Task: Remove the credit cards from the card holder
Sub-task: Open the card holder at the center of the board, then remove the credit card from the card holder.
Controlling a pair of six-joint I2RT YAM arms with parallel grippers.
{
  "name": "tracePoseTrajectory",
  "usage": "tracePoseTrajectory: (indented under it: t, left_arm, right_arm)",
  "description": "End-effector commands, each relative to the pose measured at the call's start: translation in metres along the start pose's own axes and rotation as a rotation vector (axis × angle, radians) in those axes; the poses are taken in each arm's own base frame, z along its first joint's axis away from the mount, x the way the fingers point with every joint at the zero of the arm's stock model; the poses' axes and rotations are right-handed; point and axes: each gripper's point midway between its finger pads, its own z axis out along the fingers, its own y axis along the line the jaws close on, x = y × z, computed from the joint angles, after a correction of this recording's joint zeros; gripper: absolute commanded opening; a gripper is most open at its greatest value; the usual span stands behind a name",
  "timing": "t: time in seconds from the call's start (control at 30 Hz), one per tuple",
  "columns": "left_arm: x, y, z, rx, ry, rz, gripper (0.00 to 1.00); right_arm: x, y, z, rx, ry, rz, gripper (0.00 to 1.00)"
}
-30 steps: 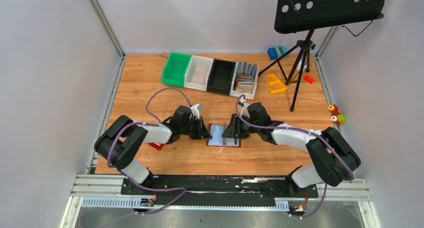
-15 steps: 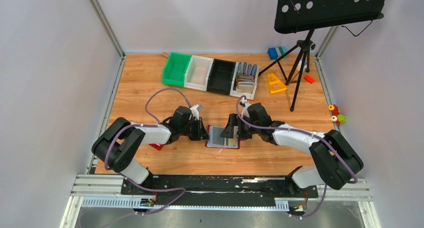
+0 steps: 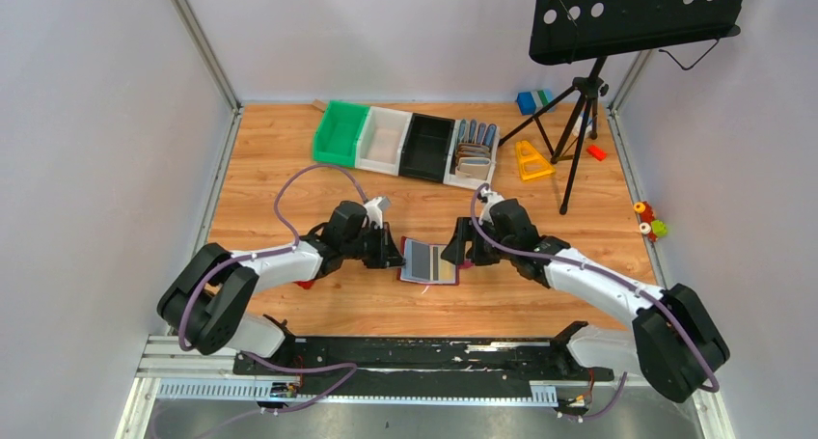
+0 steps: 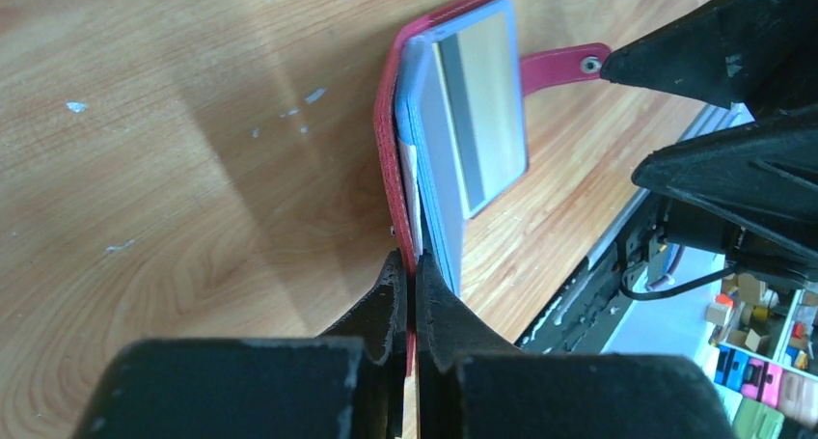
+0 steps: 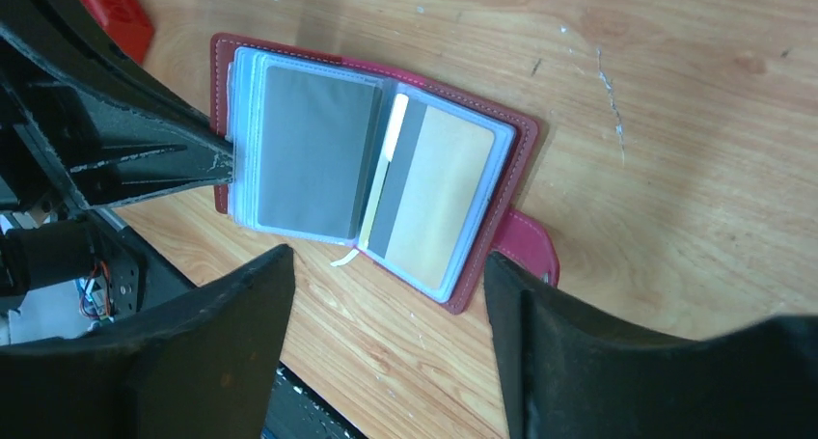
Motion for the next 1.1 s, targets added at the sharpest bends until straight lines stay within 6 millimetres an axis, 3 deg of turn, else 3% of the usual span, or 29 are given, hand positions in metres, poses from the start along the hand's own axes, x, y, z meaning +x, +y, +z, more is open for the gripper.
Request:
tracePoseTrajectory:
  t: [0.0,0.27,0.37,0.47,0.63,0.73,0.97,1.07]
  left_arm:
    - [-0.018,-0.024,-0.010,0.044,-0.038,0.057,0.00]
    - [-0.020,-0.042,-0.012,0.110,-0.039,0.050,0.00]
    - [-0.020,-0.045,-0.012,0.130,-0.035,0.047,0.02]
    - [-0.017,-0.046,-0.010,0.148,-0.024,0.039,0.02]
    - [-0.016,-0.055,-0.006,0.219,-0.026,0.012,0.02]
    - [-0.018,-0.058,-0.006,0.241,-0.036,0.006,0.10]
    - [-0.019,-0.055,-0.007,0.224,-0.042,0.006,0.43]
    - [-0.019,-0.053,-0.007,0.213,-0.053,0.006,0.47]
  right_arm:
    - [-0.001,0.011,-0.006,-0.064,-0.030,-0.042,0.64]
    - [0.012,0.042,0.016,-0.184,0.043,-0.068,0.62]
    - [0.013,0.039,0.027,-0.161,0.055,-0.048,0.54]
    - [0.016,0.034,0.038,-0.145,0.072,-0.030,0.37]
    - [0.025,0.031,0.051,-0.153,0.106,0.004,0.28]
    - [0.028,0.029,0.053,-0.154,0.116,0.011,0.26]
    - [0.030,0.029,0.052,-0.157,0.115,0.011,0.26]
    - [0.030,0.029,0.052,-0.157,0.116,0.011,0.25]
